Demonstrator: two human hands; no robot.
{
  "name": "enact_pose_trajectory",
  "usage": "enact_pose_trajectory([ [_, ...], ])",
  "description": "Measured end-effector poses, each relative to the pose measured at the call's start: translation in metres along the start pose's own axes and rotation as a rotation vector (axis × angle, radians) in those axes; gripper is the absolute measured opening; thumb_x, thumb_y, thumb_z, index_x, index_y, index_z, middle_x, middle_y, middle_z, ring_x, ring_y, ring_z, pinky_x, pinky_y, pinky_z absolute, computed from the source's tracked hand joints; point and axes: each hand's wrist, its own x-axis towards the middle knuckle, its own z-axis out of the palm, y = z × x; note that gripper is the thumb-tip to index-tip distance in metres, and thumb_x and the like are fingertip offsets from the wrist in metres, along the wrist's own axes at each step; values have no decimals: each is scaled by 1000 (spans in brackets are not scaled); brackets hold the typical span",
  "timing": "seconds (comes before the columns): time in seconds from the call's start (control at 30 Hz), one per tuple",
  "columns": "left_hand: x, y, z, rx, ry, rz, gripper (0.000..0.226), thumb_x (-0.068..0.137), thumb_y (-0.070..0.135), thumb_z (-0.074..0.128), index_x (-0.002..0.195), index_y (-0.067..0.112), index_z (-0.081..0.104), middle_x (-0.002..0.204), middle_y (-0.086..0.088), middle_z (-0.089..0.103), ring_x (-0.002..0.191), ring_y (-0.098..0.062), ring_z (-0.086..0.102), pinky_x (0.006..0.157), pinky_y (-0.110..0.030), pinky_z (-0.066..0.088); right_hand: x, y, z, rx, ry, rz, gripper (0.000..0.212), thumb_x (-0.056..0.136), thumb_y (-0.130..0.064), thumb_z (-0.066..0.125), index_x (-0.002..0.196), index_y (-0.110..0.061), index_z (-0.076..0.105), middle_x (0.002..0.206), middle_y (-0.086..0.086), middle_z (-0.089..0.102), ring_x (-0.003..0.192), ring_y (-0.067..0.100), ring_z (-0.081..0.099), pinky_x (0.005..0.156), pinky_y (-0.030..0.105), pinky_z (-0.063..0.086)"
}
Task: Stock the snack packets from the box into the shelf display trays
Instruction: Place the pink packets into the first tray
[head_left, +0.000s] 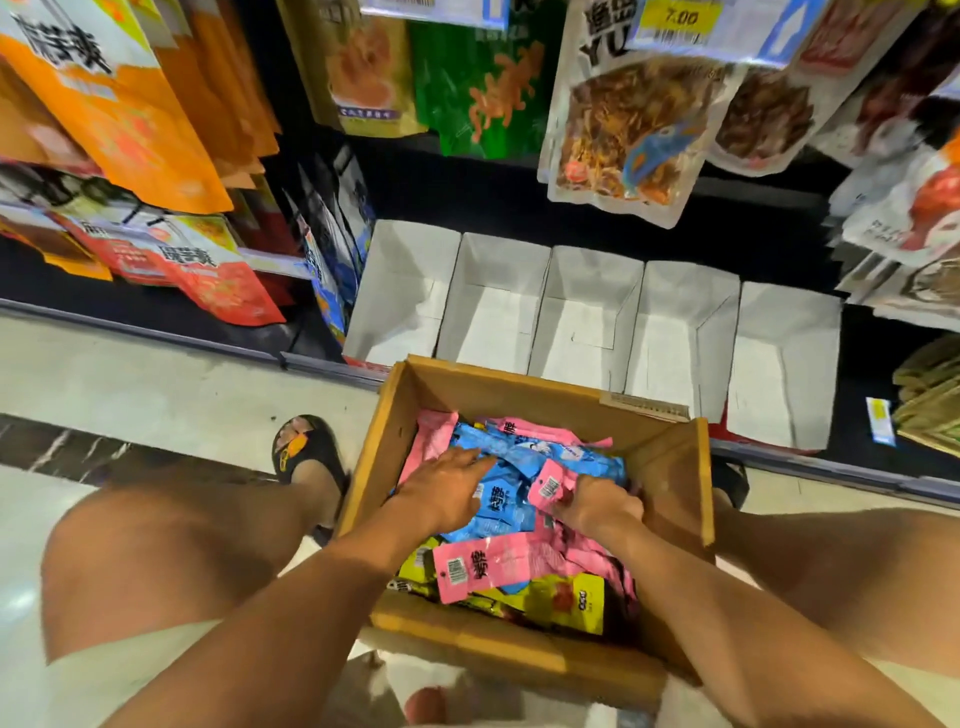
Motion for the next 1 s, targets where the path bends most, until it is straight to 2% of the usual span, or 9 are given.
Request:
enact_pose_trajectory([
  [0.13,1,2,-3,-49,3,7,70,105,39,51,164,26,15,171,-2,16,157,-24,12,127,-40,19,2,1,1,7,41,-3,54,84,-64,58,113,-19,64,122,6,68,113,28,64,93,36,53],
  [0.33,0,14,-21,-322,-14,-20,79,99,47,61,163,25,20,169,-1,24,152,-23,29,122,-37,30,-11,20,-36,27,137,-19,37,88,-37,59,118,-15,64,118,7,69,105,26,66,82,31,55],
  [0.5,-8,38,-53,-606,-22,0,88,92,47,72,162,25,25,167,2,29,149,-19,35,117,-29,32,-44,38,-104,118,216,-205,36,94,-37,56,65,-17,54,66,4,58,70,26,59,58,30,38],
  [0.63,-22,52,-90,-733,10,78,90,91,43,75,162,26,24,165,2,32,137,-21,51,99,-28,49,-81,28,-165,136,311,-382,13,91,-25,61,85,-15,54,79,1,61,75,24,58,62,36,43],
  [0.73,-30,59,-116,-821,34,143,93,86,45,80,161,22,30,163,2,37,144,-17,43,115,-30,39,-94,10,-200,206,332,-507,7,90,-19,61,87,-21,54,76,2,67,72,23,62,68,39,50],
  [0.8,-35,63,-132,-923,42,205,69,88,31,82,148,18,51,145,2,60,131,-13,57,114,-35,45,-100,-5,-216,276,297,-613,10,91,-13,57,88,-22,53,70,5,69,65,20,59,65,40,50],
  [0.87,-41,65,-144,-1036,15,263,34,93,12,75,125,17,66,111,8,74,100,-8,69,92,-26,57,-104,-21,-229,351,258,-707,10,93,-8,54,92,-18,53,65,1,66,61,17,54,62,36,45],
  [0.93,-43,60,-152,-1047,7,282,15,95,10,72,104,22,71,78,12,68,69,-5,62,68,-19,50,-105,-35,-238,413,241,-774,11,96,-7,53,93,-17,54,60,-6,61,60,15,50,61,33,40],
  [1.0,-43,53,-156,-1046,34,254,13,91,22,77,103,27,74,73,0,62,63,-18,54,62,-28,43,-100,-46,-242,447,227,-799,10,98,-9,54,93,-18,55,59,-8,60,59,14,49,60,32,38],
])
